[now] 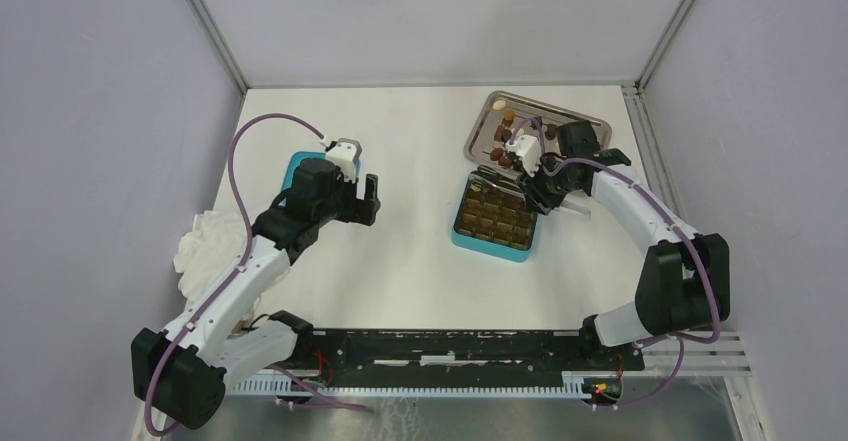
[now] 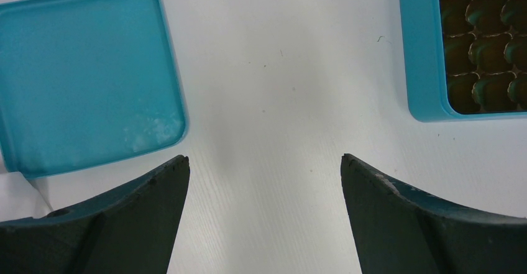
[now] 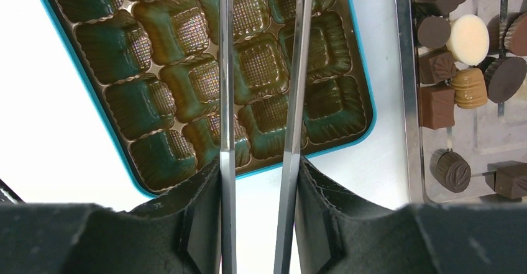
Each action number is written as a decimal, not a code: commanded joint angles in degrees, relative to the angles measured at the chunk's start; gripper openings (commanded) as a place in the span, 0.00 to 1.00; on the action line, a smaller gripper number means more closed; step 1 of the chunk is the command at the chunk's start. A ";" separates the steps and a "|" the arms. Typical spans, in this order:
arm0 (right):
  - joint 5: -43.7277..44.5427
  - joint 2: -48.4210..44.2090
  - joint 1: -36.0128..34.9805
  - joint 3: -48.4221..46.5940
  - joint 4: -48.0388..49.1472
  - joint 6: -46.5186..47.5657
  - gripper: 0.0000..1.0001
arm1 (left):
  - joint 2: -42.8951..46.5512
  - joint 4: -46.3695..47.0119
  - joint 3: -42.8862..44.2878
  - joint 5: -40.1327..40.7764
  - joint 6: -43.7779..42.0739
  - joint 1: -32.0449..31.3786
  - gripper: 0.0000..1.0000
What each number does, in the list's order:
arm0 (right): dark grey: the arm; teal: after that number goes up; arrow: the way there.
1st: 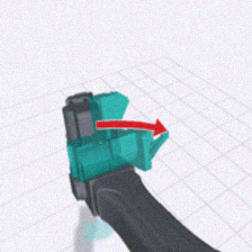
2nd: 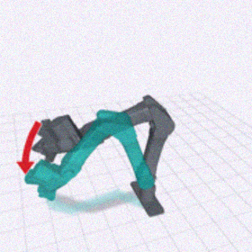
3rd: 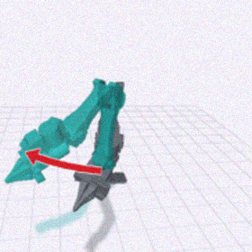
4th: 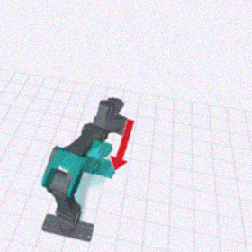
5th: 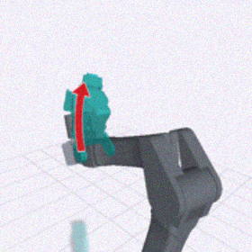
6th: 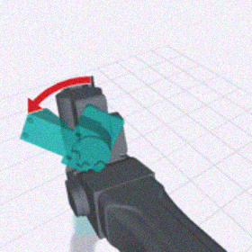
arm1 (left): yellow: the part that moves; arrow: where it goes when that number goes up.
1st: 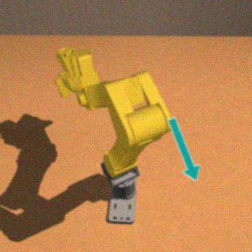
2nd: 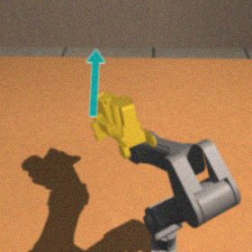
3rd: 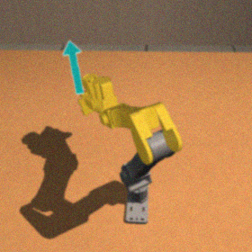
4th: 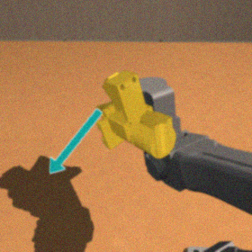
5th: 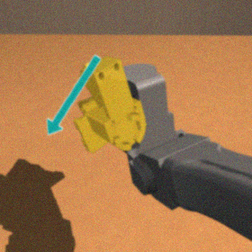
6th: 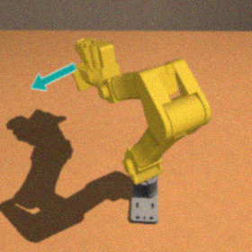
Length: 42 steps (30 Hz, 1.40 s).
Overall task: Pack the chocolate
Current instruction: Place the fake chocolate in the packing box.
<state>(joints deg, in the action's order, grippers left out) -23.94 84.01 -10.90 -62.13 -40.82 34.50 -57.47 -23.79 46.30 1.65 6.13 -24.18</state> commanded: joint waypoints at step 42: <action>2.23 18.89 28.79 -22.44 -7.62 6.37 0.43 | 0.70 1.21 0.21 -0.60 -3.32 0.30 0.96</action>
<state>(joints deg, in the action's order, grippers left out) -20.51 101.23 18.37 -80.47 -47.81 40.97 -57.47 -23.81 46.30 1.41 6.15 -24.12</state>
